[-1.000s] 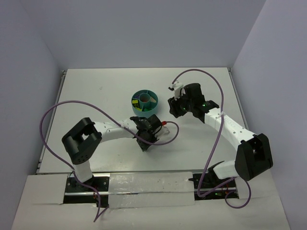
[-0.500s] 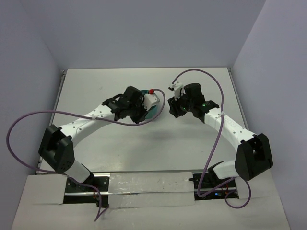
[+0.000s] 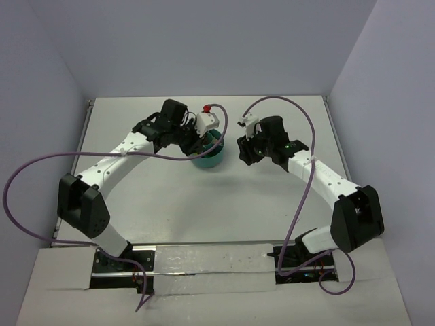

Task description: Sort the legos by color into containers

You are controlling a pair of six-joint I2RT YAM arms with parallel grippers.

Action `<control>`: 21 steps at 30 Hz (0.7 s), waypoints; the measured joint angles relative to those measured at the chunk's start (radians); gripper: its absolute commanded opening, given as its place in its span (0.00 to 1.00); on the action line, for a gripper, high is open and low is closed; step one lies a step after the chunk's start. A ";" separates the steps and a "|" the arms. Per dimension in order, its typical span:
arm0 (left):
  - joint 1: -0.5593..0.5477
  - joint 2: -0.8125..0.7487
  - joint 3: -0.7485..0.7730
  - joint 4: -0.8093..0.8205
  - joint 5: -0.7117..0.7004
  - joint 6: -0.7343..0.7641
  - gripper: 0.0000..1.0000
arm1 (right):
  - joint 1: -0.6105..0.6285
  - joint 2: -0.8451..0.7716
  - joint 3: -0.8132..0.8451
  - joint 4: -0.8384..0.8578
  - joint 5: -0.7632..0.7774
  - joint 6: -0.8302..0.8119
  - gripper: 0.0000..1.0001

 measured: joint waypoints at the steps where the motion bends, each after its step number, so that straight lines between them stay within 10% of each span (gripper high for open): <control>1: 0.001 0.013 0.012 -0.004 0.000 0.009 0.01 | -0.002 0.001 0.003 0.000 0.000 0.000 0.53; 21: 0.009 0.222 0.189 -0.047 -0.012 0.099 0.08 | -0.019 0.032 0.027 0.000 -0.004 0.003 0.53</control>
